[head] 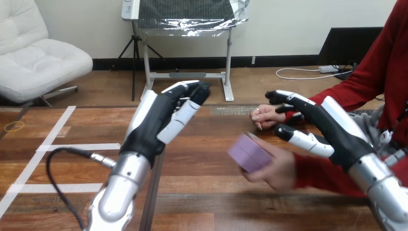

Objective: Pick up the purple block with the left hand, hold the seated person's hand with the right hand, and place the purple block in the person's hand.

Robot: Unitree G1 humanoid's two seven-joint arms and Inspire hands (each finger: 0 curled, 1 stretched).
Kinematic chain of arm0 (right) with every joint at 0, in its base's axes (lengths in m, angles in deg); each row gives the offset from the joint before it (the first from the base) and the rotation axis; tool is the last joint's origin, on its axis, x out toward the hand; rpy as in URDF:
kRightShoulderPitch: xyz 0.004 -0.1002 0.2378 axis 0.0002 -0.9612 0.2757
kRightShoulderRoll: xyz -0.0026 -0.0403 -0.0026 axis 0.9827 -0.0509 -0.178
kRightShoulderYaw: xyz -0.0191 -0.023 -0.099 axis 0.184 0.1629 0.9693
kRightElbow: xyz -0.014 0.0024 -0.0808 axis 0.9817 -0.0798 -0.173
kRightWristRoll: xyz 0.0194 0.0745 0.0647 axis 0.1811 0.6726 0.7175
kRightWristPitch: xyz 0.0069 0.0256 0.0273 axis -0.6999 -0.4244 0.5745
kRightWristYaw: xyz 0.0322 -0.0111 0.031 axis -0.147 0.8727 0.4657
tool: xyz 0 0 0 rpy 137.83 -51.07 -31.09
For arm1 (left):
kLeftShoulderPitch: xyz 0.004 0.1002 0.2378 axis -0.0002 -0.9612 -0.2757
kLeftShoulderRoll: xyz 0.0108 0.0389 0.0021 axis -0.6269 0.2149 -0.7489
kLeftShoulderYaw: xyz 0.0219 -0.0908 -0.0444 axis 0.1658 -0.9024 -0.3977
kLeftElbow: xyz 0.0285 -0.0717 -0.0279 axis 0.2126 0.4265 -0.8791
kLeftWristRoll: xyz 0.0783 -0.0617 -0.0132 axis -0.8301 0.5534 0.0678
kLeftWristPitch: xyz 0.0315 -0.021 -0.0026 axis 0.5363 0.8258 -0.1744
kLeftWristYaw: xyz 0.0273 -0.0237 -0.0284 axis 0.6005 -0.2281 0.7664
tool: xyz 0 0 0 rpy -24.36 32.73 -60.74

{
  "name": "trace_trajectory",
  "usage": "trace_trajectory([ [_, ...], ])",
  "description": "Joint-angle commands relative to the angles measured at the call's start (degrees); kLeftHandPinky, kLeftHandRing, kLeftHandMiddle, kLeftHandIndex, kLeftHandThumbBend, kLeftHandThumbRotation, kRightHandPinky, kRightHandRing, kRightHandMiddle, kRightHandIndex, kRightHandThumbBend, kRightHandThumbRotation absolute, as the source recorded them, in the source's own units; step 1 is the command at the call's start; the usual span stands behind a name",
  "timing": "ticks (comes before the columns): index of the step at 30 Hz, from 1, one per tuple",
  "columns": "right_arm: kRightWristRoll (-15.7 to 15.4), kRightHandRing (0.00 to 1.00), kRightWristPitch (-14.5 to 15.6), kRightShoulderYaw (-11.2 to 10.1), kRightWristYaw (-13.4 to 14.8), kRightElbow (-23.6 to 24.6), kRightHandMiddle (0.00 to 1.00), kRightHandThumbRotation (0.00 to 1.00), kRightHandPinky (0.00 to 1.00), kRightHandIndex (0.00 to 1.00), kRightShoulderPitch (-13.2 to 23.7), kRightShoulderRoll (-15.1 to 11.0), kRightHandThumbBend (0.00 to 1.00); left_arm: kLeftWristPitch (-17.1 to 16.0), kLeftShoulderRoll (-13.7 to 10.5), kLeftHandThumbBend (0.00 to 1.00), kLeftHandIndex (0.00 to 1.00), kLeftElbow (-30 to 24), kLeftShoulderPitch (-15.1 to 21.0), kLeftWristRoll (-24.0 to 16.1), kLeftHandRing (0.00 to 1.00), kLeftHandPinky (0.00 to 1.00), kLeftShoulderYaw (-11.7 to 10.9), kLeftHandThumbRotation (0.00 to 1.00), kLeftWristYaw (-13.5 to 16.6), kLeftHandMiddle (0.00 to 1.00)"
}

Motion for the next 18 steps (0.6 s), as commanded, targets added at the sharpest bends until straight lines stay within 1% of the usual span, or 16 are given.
trace_trajectory([
  [1, 4.1, 0.86, -2.1, -2.5, 0.3, 6.4, 0.87, 1.00, 0.78, 0.88, -0.6, 2.6, 1.00, -2.1, 0.0, 0.61, 0.76, -5.4, -1.6, 1.3, 0.75, 0.67, -1.3, 1.00, 0.9, 0.78],
  [4, 5.7, 0.86, -3.0, -2.6, 0.0, 8.4, 0.87, 1.00, 0.80, 0.87, -2.2, 3.8, 1.00, -3.3, 0.4, 0.61, 0.76, -6.9, -3.5, 2.2, 0.75, 0.67, -1.6, 1.00, 1.1, 0.78],
  [7, 7.7, 0.87, -3.3, -2.5, -0.5, 11.0, 0.87, 1.00, 0.82, 0.87, -4.1, 4.9, 1.00, -5.4, 0.7, 0.62, 0.75, -8.1, -5.4, 3.1, 0.76, 0.66, -2.0, 1.00, 1.6, 0.78],
  [9, 8.9, 0.87, -3.3, -2.4, -0.5, 13.2, 0.87, 1.00, 0.82, 0.87, -5.7, 6.1, 1.00, -7.7, 1.0, 0.62, 0.75, -8.6, -7.0, 3.8, 0.76, 0.66, -2.3, 1.00, 2.1, 0.78],
  [10, 9.2, 0.87, -3.1, -2.3, -0.6, 13.9, 0.87, 1.00, 0.82, 0.87, -6.2, 6.4, 1.00, -8.3, 1.0, 0.62, 0.75, -8.8, -7.4, 4.0, 0.76, 0.66, -2.4, 1.00, 2.2, 0.78],
  [11, 9.3, 0.87, -3.4, -2.2, 0.1, 15.2, 0.87, 1.00, 0.83, 0.87, -7.3, 7.4, 1.00, -9.6, 1.3, 0.62, 0.74, -9.2, -8.3, 4.8, 0.75, 0.66, -2.5, 1.00, 2.3, 0.77],
  [13, 9.4, 0.86, -3.6, -2.2, 0.8, 16.7, 0.87, 1.00, 0.82, 0.86, -8.5, 8.5, 1.00, -11.0, 1.5, 0.61, 0.74, -9.5, -9.2, 5.8, 0.75, 0.65, -2.7, 1.00, 2.4, 0.77],
  [15, 9.2, 0.85, -4.5, -2.0, 1.8, 18.5, 0.86, 1.00, 0.81, 0.85, -10.2, 10.3, 1.00, -13.2, 2.0, 0.60, 0.74, -9.8, -10.6, 7.5, 0.75, 0.64, -3.0, 1.00, 2.4, 0.77],
  [16, 9.1, 0.85, -4.7, -1.9, 2.1, 19.1, 0.86, 1.00, 0.81, 0.85, -10.6, 10.8, 0.99, -13.8, 2.1, 0.60, 0.73, -9.9, -11.0, 8.0, 0.75, 0.63, -3.1, 1.00, 2.4, 0.77],
  [18, 9.7, 0.85, -5.0, -1.2, 1.9, 20.8, 0.86, 1.00, 0.81, 0.85, -12.2, 12.2, 0.98, -16.0, 2.4, 0.59, 0.73, -10.1, -12.3, 8.8, 0.74, 0.62, -3.4, 0.99, 2.8, 0.76],
])
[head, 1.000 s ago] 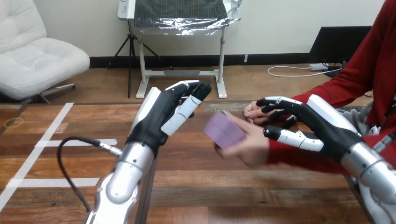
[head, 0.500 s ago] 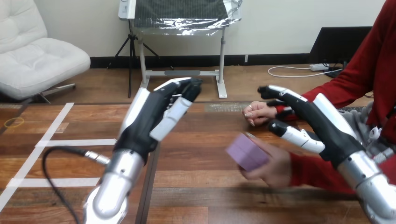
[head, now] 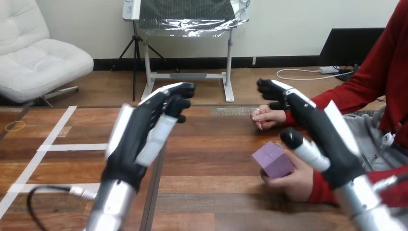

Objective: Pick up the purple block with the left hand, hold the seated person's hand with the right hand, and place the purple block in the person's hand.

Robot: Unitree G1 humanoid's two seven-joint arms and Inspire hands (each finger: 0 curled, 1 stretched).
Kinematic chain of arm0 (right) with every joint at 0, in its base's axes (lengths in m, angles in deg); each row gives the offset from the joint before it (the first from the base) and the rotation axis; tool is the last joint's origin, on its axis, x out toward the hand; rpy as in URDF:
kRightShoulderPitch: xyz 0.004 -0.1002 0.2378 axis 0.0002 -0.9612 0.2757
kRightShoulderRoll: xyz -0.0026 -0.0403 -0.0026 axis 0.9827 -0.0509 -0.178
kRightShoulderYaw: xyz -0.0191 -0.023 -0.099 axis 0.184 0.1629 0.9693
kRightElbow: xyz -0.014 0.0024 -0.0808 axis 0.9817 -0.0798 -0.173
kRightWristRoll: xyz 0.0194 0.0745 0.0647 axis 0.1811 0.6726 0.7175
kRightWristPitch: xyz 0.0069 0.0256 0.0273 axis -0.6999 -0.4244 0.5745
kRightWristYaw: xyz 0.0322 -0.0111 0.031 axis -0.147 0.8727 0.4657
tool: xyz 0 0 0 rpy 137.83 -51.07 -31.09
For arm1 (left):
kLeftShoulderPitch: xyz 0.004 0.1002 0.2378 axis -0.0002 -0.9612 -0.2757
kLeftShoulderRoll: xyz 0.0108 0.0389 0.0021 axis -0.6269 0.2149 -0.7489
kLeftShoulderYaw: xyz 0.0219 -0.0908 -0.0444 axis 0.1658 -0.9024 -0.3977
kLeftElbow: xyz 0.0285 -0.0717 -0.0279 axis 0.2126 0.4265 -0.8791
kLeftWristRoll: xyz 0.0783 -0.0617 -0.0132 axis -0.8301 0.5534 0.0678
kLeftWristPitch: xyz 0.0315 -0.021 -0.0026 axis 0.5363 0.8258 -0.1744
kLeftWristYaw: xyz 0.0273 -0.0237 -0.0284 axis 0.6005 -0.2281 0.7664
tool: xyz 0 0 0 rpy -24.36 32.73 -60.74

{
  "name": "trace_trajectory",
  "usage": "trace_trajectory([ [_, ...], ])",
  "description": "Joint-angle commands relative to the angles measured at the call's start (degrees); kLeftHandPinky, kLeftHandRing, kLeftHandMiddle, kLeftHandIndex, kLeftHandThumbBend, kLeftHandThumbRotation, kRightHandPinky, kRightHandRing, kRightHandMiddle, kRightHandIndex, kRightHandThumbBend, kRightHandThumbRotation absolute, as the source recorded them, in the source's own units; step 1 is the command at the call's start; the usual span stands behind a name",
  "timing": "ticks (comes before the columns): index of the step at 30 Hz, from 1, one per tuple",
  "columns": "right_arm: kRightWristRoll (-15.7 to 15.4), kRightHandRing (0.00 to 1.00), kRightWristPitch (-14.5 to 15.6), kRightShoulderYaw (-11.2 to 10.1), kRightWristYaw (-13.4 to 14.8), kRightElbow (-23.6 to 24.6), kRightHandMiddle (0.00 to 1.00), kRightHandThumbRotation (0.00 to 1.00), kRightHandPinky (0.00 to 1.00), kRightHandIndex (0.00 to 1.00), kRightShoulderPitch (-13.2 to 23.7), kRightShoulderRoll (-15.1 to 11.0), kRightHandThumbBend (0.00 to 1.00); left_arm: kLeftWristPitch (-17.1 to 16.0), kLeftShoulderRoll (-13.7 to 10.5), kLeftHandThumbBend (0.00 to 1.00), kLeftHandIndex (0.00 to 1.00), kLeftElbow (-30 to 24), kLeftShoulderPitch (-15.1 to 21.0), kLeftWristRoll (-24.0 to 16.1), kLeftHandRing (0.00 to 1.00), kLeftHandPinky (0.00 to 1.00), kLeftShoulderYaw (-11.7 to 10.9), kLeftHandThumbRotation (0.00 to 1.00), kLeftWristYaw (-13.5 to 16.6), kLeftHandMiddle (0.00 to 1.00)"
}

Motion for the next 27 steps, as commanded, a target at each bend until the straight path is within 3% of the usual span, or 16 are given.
trace_trajectory([
  [1, 1.8, 0.85, -2.0, 0.0, 1.2, 6.7, 0.86, 1.00, 0.81, 0.85, -2.2, 4.4, 0.98, -5.8, 1.4, 0.59, 0.72, -3.4, -1.3, 2.7, 0.74, 0.62, -1.8, 0.99, 1.3, 0.76],
  [8, 5.4, 0.89, -2.4, 2.7, -1.5, 10.6, 0.89, 1.00, 0.82, 0.87, -6.6, 7.7, 0.96, -11.8, 1.4, 0.64, 0.71, -3.9, -5.6, 3.2, 0.72, 0.58, -2.8, 1.00, 1.8, 0.74],
  [14, 8.5, 0.91, -3.0, 4.8, -3.5, 12.3, 0.91, 1.00, 0.84, 0.89, -9.6, 10.5, 0.93, -15.1, 1.1, 0.66, 0.71, -5.3, -9.4, 4.7, 0.72, 0.57, -3.0, 1.00, 0.8, 0.73],
  [27, 12.2, 0.91, -4.7, 8.1, -7.2, 13.8, 0.92, 1.00, 0.86, 0.92, -15.0, 14.6, 0.87, -22.6, 2.8, 0.62, 0.73, -6.7, -15.2, 8.3, 0.72, 0.57, -2.3, 0.99, 0.0, 0.74],
])
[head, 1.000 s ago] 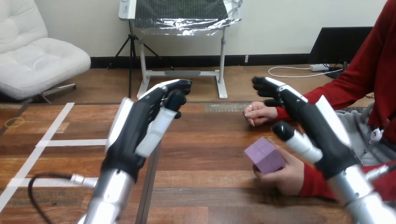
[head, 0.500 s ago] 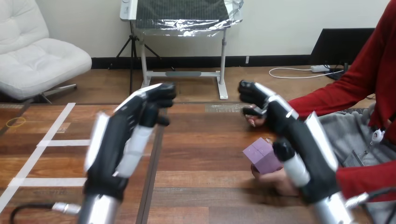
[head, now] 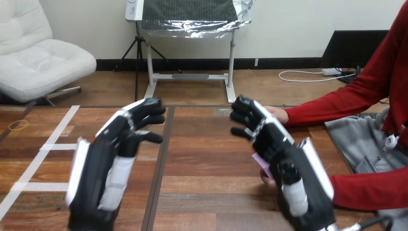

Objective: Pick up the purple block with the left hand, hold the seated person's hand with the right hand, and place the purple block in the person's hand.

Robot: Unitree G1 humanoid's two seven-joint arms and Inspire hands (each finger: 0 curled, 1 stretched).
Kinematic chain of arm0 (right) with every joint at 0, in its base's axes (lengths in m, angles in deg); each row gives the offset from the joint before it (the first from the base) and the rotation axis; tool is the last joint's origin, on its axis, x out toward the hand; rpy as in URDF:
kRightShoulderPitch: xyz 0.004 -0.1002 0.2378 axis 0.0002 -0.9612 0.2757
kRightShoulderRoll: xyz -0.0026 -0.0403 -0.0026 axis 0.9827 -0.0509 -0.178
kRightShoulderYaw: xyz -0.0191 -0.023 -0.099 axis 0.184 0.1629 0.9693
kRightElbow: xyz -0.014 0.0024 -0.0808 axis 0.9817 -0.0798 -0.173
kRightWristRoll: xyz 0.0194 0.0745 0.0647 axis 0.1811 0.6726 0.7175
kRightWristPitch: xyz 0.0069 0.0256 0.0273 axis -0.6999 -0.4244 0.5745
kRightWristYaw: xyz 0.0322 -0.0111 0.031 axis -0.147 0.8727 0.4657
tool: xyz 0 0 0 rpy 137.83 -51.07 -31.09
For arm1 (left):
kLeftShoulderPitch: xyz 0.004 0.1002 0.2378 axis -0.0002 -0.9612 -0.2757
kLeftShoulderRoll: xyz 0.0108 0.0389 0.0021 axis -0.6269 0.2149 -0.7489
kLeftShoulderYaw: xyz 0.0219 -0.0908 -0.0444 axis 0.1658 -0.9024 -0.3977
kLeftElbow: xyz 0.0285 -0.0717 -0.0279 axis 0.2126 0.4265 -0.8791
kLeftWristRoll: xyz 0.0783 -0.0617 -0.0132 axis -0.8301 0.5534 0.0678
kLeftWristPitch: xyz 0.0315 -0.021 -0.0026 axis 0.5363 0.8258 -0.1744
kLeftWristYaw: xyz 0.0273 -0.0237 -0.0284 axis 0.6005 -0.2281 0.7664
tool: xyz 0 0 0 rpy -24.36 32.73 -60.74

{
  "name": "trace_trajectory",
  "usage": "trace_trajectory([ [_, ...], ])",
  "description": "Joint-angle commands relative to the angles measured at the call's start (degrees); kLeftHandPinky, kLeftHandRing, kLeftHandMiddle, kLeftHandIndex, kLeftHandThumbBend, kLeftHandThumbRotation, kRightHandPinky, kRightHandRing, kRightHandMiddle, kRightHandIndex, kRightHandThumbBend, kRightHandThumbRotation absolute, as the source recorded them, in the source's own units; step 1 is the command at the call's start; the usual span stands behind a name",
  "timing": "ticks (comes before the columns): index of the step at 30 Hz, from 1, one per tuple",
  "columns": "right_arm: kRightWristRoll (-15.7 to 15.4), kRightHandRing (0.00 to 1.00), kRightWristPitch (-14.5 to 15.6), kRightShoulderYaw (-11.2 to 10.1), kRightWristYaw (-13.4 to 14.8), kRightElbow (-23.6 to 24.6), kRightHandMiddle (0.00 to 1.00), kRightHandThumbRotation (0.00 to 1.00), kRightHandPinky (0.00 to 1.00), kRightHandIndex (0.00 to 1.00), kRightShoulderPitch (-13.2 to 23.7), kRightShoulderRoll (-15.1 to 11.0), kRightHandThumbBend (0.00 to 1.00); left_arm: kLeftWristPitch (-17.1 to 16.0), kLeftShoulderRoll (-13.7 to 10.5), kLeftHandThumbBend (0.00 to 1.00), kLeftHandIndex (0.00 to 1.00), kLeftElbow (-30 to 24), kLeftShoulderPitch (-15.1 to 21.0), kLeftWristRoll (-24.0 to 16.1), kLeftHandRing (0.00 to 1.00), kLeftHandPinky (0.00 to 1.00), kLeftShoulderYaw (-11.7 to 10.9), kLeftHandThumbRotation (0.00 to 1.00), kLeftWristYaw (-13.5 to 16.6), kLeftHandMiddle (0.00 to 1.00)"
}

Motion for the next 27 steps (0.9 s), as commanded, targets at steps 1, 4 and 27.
trace_trajectory([
  [1, 2.2, 0.90, -2.1, 0.8, -1.0, 2.9, 0.92, 1.00, 0.86, 0.92, -0.1, 2.1, 0.87, -4.2, 1.4, 0.61, 0.73, -3.0, 0.4, 1.8, 0.72, 0.57, 0.6, 0.98, -0.3, 0.74],
  [4, 2.8, 0.90, -2.6, 1.2, -1.7, 2.6, 0.92, 1.00, 0.86, 0.93, -0.5, 2.8, 0.87, -5.9, 2.2, 0.58, 0.73, -2.5, -0.1, 2.5, 0.72, 0.56, 1.1, 0.97, -0.1, 0.74],
  [27, 7.1, 0.91, -4.5, 0.5, -5.5, 1.5, 0.91, 1.00, 0.90, 0.92, 0.5, 5.4, 0.88, -9.8, 2.9, 0.44, 0.79, 0.5, 0.1, 2.7, 0.73, 0.59, 3.9, 0.95, 1.4, 0.78],
])
